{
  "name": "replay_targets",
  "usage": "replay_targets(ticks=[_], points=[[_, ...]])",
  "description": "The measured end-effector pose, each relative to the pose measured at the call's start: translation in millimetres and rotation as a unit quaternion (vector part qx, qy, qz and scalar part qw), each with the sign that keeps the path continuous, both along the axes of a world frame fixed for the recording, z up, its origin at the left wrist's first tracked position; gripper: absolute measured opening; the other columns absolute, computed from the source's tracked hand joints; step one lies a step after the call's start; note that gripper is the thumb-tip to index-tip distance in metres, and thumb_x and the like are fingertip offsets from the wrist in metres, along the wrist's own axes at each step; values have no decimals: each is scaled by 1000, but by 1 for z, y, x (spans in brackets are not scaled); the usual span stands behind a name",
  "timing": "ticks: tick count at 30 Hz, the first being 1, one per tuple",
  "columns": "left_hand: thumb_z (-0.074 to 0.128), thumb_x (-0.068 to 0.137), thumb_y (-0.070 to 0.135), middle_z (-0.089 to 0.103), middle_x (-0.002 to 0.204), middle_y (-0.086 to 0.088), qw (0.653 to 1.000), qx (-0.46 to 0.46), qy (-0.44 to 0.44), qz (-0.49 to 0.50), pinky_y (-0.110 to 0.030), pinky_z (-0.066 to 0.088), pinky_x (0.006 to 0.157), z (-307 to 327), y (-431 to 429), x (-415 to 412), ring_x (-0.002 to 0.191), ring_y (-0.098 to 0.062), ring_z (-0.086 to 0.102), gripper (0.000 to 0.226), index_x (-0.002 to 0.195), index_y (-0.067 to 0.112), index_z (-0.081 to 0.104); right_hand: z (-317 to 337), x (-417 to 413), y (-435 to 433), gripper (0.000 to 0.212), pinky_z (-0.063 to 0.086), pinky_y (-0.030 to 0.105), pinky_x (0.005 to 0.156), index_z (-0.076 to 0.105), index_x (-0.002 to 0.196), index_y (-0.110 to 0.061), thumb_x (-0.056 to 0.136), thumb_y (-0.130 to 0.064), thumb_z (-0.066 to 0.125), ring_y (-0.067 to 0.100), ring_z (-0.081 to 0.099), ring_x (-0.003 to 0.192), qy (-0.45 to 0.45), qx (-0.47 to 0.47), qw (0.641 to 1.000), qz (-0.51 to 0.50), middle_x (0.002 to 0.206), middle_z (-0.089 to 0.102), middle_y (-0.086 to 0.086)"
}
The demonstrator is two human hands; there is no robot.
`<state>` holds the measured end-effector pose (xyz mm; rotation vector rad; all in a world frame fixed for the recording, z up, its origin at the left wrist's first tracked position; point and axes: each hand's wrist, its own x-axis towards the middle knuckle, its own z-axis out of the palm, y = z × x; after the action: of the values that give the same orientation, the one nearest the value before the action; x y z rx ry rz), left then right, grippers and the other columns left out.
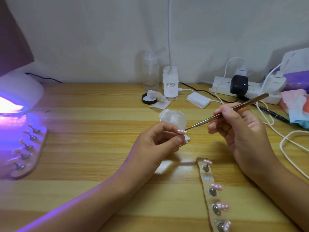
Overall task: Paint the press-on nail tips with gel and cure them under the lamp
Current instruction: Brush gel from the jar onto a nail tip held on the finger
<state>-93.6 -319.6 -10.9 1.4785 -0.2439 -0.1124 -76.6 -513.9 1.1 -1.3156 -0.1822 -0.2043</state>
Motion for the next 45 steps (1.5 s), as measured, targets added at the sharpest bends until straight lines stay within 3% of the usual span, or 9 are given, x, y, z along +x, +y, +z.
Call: replay_targets(ticks=[7, 11, 16, 25, 29, 35, 41, 45], points=[[71, 86, 14, 74, 83, 4, 1000, 10, -7, -5, -14, 50, 72, -1, 0, 1, 84, -4, 68, 20, 79, 33, 72, 0, -1, 2, 21, 56, 24, 65, 62, 89, -10, 83, -31, 58, 15, 67, 66, -4, -5, 1000, 20, 67, 68, 5], [70, 81, 26, 73, 86, 8, 999, 34, -18, -7, -21, 53, 79, -3, 0, 0, 84, -5, 66, 7, 80, 33, 71, 0, 0, 0, 16, 54, 22, 61, 63, 82, -15, 86, -29, 56, 13, 62, 60, -1, -1, 999, 37, 64, 64, 2], [69, 80, 31, 73, 89, 11, 999, 43, -20, 0, -17, 50, 78, -5, 0, 1, 83, -1, 64, 4, 83, 33, 71, -3, 3, -4, 23, 52, 22, 59, 67, 75, -18, 94, -21, 54, 13, 60, 58, -3, 19, 999, 46, 64, 61, 1], [69, 79, 38, 74, 96, 9, 997, 69, -12, 7, -20, 48, 83, -6, 1, 1, 87, -2, 64, 9, 86, 38, 74, -3, 5, -3, 27, 55, 23, 64, 70, 73, -22, 89, -17, 49, 15, 65, 64, -17, 18, 999, 34, 68, 65, 1], [72, 82, 34, 73, 89, 13, 997, 76, -14, 9, -9, 46, 76, -6, 3, 1, 82, 0, 63, 4, 84, 37, 74, -4, 4, -2, 18, 55, 23, 63, 63, 80, -14, 92, -14, 50, 16, 65, 64, -32, -12, 999, 23, 67, 65, 2], [70, 87, 31, 74, 98, 8, 996, 84, -21, 2, -13, 49, 82, -6, 3, 0, 94, -13, 67, 5, 87, 35, 74, -6, 7, -6, 26, 54, 21, 63, 61, 81, -13, 100, -6, 44, 12, 63, 62, -9, -18, 999, -34, 66, 63, -2], [73, 84, 30, 72, 87, 12, 996, 85, -17, 6, -6, 45, 67, -6, 3, 0, 77, 0, 60, 6, 82, 36, 74, -4, 4, -2, 22, 54, 23, 63, 65, 76, -18, 89, -14, 48, 16, 63, 63, -37, -12, 999, 30, 67, 63, 3], [71, 83, 32, 75, 96, 9, 997, 82, -17, 3, -14, 48, 82, -7, 3, 1, 95, -14, 66, 5, 86, 33, 75, -7, 5, -3, 27, 54, 22, 64, 61, 80, -15, 99, -4, 46, 14, 64, 64, -48, -62, 997, -26, 68, 65, -1]])
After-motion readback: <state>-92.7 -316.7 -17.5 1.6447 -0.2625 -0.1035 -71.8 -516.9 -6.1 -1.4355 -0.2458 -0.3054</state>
